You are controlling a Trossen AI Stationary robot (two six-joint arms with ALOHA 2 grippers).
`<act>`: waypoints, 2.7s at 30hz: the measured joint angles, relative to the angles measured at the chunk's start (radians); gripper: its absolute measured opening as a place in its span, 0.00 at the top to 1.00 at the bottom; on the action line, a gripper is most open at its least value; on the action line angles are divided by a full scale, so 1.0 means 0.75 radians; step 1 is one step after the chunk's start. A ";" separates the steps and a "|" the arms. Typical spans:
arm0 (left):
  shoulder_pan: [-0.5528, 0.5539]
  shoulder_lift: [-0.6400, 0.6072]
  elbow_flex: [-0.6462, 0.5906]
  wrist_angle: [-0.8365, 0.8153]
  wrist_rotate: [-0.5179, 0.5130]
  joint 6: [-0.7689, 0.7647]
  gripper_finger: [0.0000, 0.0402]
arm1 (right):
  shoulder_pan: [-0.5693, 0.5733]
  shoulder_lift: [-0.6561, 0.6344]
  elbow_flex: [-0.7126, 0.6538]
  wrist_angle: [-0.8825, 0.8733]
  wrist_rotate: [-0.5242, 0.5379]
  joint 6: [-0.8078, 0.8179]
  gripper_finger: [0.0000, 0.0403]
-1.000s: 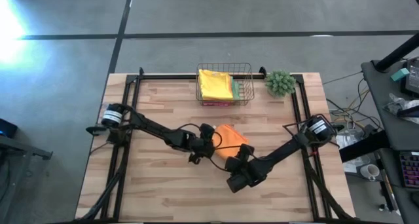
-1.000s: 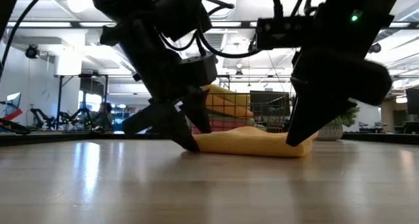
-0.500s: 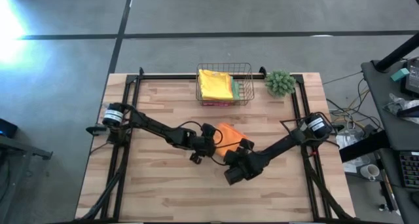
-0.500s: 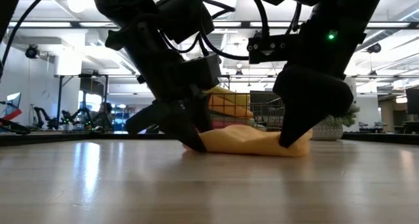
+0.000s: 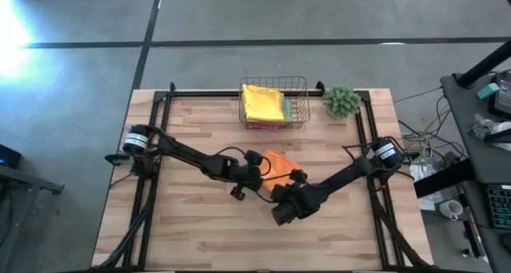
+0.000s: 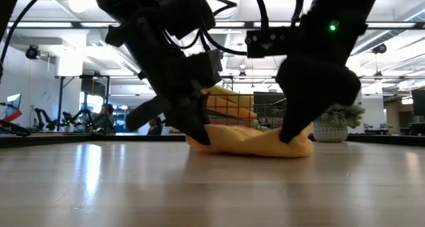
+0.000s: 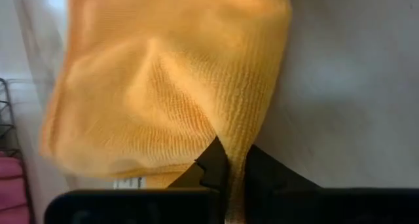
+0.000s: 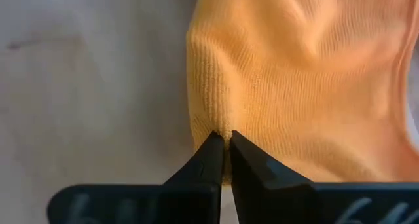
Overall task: Fold microfiber towels
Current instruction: Stack the folded orange microfiber cloth on top of the folded yellow microfiber cloth
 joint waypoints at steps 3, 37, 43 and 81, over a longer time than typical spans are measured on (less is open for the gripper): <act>-0.001 -0.018 0.000 -0.006 -0.002 0.000 0.98 | 0.000 -0.002 0.029 0.000 -0.005 -0.027 0.98; -0.001 -0.027 0.047 -0.145 -0.003 -0.006 1.00 | 0.107 -0.147 0.067 -0.010 -0.073 0.020 0.60; -0.002 -0.027 0.047 -0.147 -0.001 -0.010 1.00 | 0.053 -0.071 0.067 0.117 -0.114 -0.141 0.60; -0.003 -0.102 0.063 -0.253 0.016 -0.044 1.00 | -0.087 -0.001 0.058 0.031 -0.142 -0.081 0.98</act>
